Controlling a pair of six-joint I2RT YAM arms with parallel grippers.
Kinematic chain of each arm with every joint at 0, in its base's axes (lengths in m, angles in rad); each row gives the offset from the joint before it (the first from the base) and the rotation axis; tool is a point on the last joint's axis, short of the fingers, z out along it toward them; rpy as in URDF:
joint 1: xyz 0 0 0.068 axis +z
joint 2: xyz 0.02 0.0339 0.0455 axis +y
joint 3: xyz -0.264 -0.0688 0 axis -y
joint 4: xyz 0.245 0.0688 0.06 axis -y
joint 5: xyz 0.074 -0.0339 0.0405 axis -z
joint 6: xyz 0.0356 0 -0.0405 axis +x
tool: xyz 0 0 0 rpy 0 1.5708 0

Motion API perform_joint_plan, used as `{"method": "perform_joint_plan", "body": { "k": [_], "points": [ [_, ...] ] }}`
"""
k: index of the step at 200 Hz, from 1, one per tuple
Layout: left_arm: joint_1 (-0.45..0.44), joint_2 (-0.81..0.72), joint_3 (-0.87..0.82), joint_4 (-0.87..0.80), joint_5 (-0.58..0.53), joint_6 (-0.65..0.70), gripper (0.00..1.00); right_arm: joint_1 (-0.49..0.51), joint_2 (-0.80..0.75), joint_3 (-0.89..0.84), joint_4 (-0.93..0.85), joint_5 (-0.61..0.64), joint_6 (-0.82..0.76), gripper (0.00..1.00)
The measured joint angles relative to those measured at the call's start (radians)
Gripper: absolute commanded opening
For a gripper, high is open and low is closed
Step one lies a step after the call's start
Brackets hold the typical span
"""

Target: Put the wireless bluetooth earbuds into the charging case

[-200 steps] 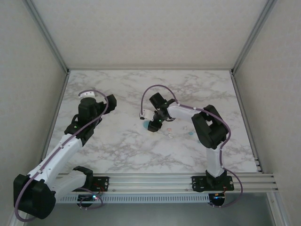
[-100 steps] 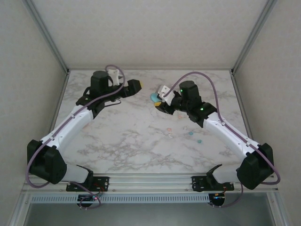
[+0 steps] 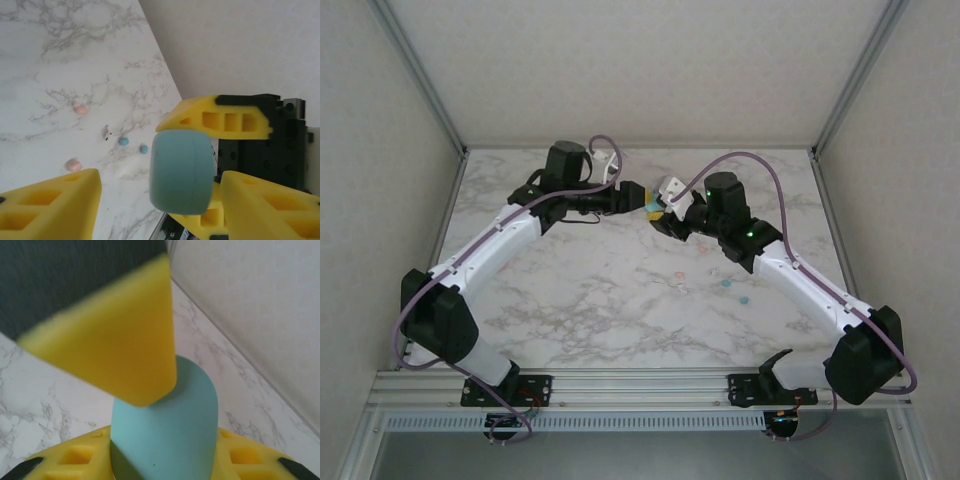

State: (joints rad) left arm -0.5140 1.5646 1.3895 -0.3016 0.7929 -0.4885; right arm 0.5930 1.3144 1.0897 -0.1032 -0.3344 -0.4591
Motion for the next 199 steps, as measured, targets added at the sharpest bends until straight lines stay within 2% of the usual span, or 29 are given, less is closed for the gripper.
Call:
{"method": "perform_joint_plan", "body": {
  "k": [25,44,53,65,91,121,139,159,199],
  "points": [
    [-0.014,0.016,0.028,-0.018,0.006,0.005,0.49,0.0,0.0,0.0,0.007,0.0,0.003,0.32],
    [-0.024,0.021,0.043,-0.018,0.009,0.004,0.35,0.0,0.0,0.0,0.008,-0.001,0.003,0.33],
    [-0.025,0.021,0.047,-0.019,0.006,-0.003,0.24,0.0,0.0,0.0,0.011,-0.003,0.003,0.33],
    [-0.023,0.022,0.05,-0.023,0.006,0.004,0.1,-0.002,-0.002,0.0,0.01,-0.003,0.008,0.37],
    [-0.023,0.022,0.055,-0.024,0.0,-0.015,0.0,-0.006,-0.008,-0.016,0.043,0.001,0.026,0.5],
    [-0.026,0.019,0.05,0.011,-0.005,-0.116,0.0,-0.031,-0.09,-0.174,0.232,-0.005,0.082,0.6],
    [-0.022,0.005,0.024,0.067,-0.009,-0.196,0.0,-0.101,-0.121,-0.244,0.32,-0.066,0.139,0.62],
    [-0.021,-0.01,0.0,0.122,-0.007,-0.282,0.0,-0.161,-0.121,-0.258,0.385,-0.117,0.175,0.62],
    [-0.021,-0.02,-0.02,0.217,0.003,-0.408,0.0,-0.163,-0.114,-0.255,0.496,-0.202,0.199,0.58]
  ]
}}
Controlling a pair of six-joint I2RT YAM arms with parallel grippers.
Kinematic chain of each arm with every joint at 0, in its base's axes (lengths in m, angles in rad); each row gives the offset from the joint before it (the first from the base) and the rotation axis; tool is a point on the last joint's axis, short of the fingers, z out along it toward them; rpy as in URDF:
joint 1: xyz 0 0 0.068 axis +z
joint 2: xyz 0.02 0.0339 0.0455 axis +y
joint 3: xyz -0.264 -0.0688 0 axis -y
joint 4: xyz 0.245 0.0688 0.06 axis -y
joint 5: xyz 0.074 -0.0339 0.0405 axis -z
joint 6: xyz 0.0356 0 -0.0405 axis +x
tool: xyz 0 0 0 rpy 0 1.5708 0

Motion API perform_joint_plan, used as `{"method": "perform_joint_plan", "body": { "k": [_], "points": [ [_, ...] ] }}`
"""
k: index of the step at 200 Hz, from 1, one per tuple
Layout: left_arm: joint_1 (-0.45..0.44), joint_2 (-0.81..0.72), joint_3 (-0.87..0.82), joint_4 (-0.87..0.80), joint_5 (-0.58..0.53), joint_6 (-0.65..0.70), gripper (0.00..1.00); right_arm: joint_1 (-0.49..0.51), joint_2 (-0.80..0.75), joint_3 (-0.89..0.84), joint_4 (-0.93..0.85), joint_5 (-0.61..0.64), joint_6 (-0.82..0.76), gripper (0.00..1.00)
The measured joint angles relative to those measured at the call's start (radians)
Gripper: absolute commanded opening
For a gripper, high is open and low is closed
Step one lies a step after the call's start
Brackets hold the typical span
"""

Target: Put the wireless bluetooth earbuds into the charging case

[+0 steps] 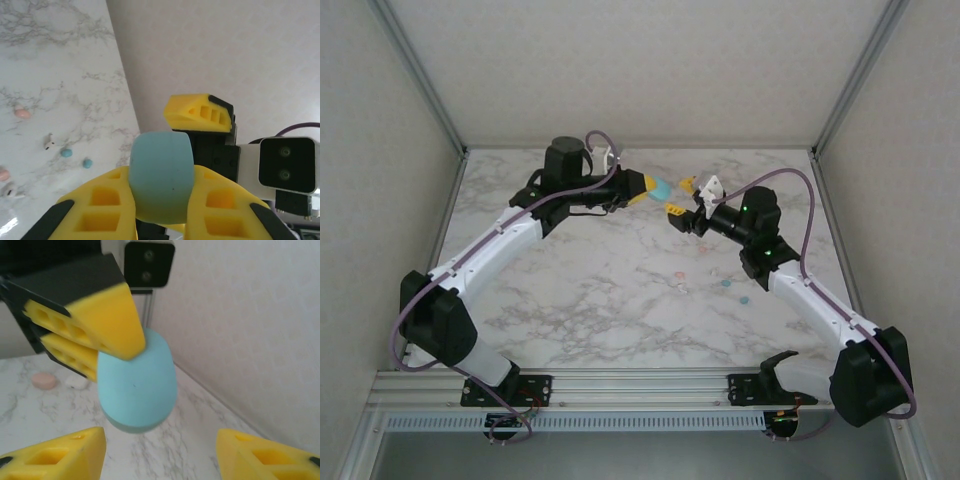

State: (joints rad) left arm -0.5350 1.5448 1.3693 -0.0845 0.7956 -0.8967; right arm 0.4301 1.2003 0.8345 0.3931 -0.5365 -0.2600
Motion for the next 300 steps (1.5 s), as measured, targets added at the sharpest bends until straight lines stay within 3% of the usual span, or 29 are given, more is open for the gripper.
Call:
{"method": "perform_joint_plan", "body": {
  "k": [57,170,182,213,243,264,300],
  "points": [
    [0.0,-0.001,-0.011,0.053,0.011,-0.078,0.0,0.0,0.061,0.026,0.077,-0.086,0.034,0.53],
    [0.005,-0.002,-0.013,0.098,0.019,-0.108,0.01,0.0,0.094,0.074,0.112,-0.127,0.064,0.39],
    [0.006,-0.004,-0.015,0.104,0.019,-0.11,0.06,0.0,0.095,0.078,0.11,-0.127,0.066,0.37],
    [0.008,-0.014,-0.017,0.106,0.017,-0.103,0.39,0.0,0.096,0.098,0.08,-0.139,0.068,0.35],
    [0.006,-0.045,-0.015,0.053,0.005,0.002,0.61,-0.003,0.096,0.144,-0.011,-0.163,0.1,0.35],
    [0.006,-0.081,0.0,-0.009,-0.031,0.125,0.68,-0.014,0.096,0.198,-0.094,-0.204,0.13,0.35],
    [0.009,-0.183,-0.016,-0.021,-0.095,0.376,0.68,-0.027,0.096,0.269,-0.185,-0.293,0.174,0.35]
  ]
}}
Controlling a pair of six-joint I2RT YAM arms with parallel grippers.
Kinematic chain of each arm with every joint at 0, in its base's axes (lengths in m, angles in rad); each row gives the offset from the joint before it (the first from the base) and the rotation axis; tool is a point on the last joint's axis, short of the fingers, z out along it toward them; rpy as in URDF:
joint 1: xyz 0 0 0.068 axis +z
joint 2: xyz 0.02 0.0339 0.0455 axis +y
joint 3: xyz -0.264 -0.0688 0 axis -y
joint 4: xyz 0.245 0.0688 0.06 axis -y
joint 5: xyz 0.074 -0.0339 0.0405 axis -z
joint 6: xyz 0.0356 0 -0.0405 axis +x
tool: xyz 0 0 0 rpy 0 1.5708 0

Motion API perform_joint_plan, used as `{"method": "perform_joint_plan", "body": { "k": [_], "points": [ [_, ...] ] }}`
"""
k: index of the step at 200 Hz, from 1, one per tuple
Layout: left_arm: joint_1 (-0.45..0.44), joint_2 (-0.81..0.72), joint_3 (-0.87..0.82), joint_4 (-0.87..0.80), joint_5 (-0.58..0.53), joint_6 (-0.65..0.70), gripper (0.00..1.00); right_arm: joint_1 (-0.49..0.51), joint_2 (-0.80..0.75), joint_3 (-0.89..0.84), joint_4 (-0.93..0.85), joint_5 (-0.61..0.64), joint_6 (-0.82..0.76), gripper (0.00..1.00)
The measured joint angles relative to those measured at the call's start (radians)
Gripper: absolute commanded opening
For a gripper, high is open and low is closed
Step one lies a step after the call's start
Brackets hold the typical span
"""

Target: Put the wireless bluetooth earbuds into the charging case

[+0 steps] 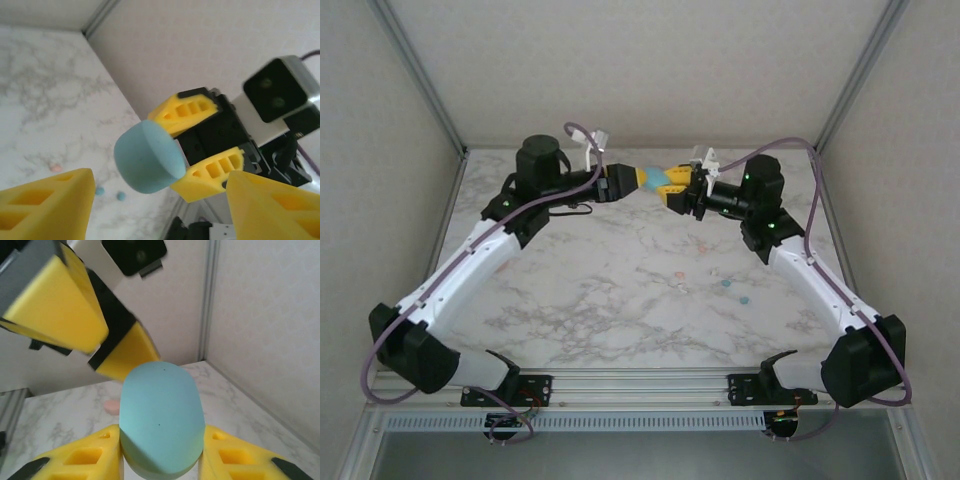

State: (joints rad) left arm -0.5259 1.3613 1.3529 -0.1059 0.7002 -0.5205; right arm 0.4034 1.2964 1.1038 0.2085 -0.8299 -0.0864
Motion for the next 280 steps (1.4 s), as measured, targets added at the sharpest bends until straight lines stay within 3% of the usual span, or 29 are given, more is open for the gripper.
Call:
{"method": "perform_joint_plan", "body": {
  "k": [41,82,169,280],
  "points": [
    [0.025,-0.179,-0.203,0.13,0.006,0.387,0.63,0.0,0.016,0.069,-0.078,-0.093,0.033,0.36],
    [0.06,-0.122,-0.195,0.122,0.086,0.629,0.59,0.0,0.031,0.105,-0.111,-0.163,0.05,0.36],
    [0.063,-0.027,-0.111,0.101,0.321,0.765,0.52,0.0,0.035,0.114,-0.169,-0.197,-0.004,0.37],
    [0.063,0.046,-0.032,0.021,0.351,0.779,0.55,0.015,0.049,0.119,-0.144,-0.218,-0.011,0.37]
  ]
}}
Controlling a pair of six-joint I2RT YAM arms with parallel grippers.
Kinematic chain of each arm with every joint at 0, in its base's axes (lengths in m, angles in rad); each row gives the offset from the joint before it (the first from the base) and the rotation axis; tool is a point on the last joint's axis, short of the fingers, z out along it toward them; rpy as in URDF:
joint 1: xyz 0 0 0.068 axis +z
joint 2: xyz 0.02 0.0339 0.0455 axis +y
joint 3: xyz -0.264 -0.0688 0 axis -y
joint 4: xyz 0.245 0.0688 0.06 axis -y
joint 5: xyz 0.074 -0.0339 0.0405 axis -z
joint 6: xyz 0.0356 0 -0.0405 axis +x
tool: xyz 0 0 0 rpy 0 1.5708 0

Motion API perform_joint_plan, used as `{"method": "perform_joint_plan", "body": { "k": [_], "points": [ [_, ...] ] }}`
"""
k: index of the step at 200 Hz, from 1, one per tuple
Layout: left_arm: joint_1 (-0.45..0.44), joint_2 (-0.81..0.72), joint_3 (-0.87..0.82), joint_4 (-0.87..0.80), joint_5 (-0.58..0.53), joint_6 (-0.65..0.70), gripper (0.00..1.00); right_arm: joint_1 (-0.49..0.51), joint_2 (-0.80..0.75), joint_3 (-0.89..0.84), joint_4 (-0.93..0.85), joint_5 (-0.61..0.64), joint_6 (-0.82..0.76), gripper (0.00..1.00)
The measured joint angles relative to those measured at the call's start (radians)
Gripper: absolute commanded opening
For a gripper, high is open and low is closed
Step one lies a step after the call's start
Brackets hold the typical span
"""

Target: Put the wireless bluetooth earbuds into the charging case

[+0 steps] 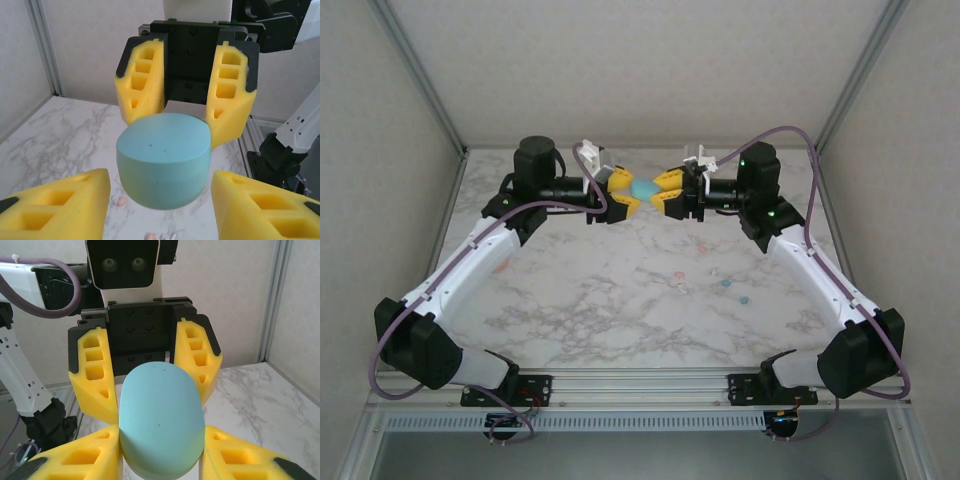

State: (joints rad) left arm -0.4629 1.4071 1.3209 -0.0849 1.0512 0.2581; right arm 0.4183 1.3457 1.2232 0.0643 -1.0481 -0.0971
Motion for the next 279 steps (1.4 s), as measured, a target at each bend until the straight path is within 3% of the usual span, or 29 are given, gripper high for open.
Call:
{"method": "perform_joint_plan", "body": {
  "k": [117,248,279],
  "points": [
    [-0.014,0.049,0.078,-0.122,0.037,0.009,0.52,0.011,0.008,-0.001,0.067,0.01,-0.003,0.37],
    [-0.018,0.049,0.086,-0.07,0.036,-0.053,0.47,0.013,0.005,-0.021,0.076,0.016,-0.023,0.37],
    [-0.018,0.049,0.086,-0.073,0.035,-0.045,0.51,0.013,0.004,-0.034,0.106,0.019,-0.018,0.37]
  ]
}}
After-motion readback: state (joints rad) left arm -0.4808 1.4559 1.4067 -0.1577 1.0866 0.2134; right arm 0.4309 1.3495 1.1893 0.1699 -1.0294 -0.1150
